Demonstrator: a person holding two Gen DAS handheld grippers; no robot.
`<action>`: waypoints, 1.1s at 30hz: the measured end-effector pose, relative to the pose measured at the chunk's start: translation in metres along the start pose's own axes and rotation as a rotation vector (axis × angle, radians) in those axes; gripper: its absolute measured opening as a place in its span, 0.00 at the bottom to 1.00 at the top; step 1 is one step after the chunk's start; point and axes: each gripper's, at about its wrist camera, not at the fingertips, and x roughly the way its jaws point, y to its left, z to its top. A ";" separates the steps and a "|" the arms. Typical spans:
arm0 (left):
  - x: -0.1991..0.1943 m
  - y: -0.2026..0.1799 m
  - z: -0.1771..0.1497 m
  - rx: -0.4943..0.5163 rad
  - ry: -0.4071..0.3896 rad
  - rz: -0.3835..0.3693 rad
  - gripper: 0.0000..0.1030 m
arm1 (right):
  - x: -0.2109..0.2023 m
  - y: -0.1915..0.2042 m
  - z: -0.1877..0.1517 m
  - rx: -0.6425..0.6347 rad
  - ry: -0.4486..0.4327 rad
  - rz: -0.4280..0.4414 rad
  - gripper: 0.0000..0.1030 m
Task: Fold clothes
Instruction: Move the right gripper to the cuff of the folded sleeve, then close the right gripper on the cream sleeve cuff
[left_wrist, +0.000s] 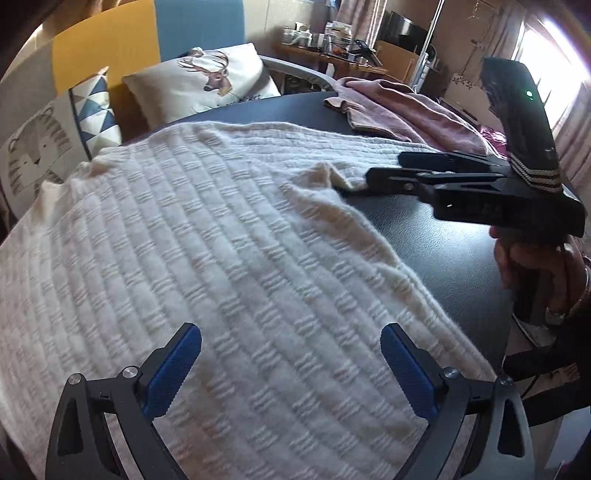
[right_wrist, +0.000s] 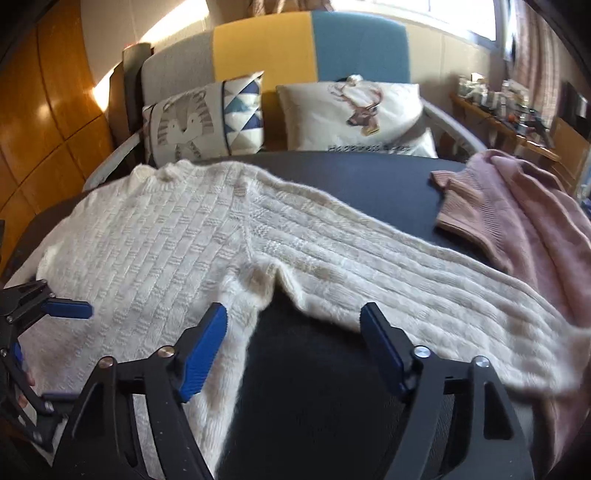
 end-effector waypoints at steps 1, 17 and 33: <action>0.003 -0.003 0.005 0.004 -0.003 -0.013 0.97 | 0.007 0.001 0.003 -0.018 0.015 0.014 0.54; 0.035 -0.008 0.004 0.080 -0.003 -0.002 0.97 | 0.054 -0.030 0.014 -0.016 0.095 0.041 0.27; 0.034 -0.023 0.050 0.093 -0.005 -0.068 0.97 | -0.011 -0.070 -0.013 0.241 -0.020 0.056 0.28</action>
